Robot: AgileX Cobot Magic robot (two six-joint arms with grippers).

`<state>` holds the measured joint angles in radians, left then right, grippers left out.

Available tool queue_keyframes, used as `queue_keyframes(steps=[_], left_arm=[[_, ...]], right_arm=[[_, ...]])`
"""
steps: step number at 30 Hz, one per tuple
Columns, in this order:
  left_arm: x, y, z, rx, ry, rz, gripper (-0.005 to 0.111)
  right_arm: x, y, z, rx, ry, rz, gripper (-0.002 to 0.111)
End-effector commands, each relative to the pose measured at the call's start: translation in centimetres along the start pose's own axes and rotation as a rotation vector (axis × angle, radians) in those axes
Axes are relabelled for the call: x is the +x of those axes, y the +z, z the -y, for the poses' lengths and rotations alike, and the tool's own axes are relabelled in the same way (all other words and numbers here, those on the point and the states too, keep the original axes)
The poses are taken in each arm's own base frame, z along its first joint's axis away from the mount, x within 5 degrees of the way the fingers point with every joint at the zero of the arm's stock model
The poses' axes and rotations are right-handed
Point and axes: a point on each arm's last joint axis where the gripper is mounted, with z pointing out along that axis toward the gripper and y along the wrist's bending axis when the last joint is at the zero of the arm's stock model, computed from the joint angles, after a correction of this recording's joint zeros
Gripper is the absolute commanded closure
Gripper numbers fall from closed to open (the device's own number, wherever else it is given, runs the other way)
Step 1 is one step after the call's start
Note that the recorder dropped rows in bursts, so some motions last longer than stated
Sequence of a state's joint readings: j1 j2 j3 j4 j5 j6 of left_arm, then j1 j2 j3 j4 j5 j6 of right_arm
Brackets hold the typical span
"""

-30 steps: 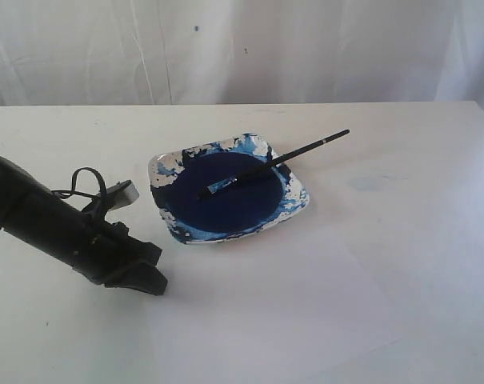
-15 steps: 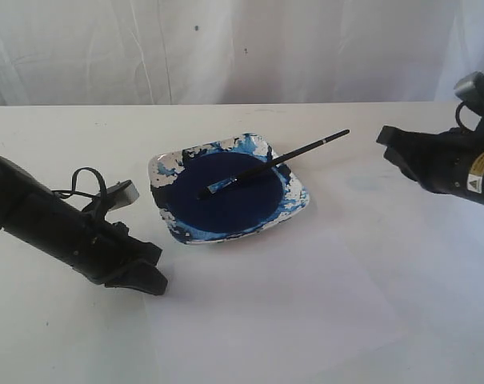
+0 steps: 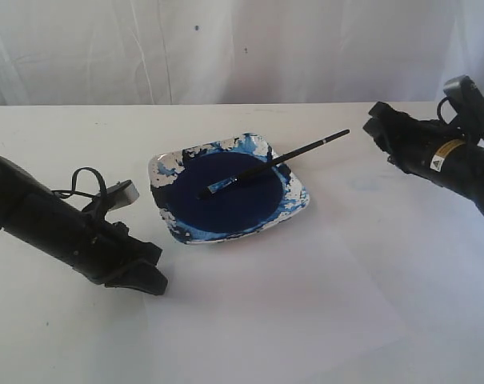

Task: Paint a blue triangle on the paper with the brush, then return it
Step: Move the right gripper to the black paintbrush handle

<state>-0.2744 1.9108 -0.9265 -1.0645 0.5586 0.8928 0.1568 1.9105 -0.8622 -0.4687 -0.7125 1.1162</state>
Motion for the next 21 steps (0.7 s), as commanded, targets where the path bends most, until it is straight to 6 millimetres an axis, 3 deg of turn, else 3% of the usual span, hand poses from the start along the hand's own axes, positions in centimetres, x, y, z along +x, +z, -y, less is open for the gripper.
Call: queue_keyframes(steps=[1,3,7,12,21], left_arm=[[0.5,0.3,-0.3,-0.027,0.027,-0.030,0.107],[0.5,0.3,-0.3,-0.027,0.027,-0.030,0.107],[0.5,0.3,-0.3,-0.027,0.027,-0.030,0.107],[0.5,0.3,-0.3,-0.027,0.027,-0.030,0.107],[0.5,0.3,-0.3,-0.027,0.027,-0.030,0.107]], right_arm=[[-0.5,1.5,0.5,-0.039,0.017,0.042,0.027],[-0.4,2.1,0.7,-0.053,0.045,0.046,0.018],[-0.1,3.2,0.8,-0.059,0.182,0.033,0.019],[0.6,5.4,0.0,-0.079,0.232,0.007,0.020],[1.3,8.8,-0.5,0.060,0.340,-0.058,0.020]])
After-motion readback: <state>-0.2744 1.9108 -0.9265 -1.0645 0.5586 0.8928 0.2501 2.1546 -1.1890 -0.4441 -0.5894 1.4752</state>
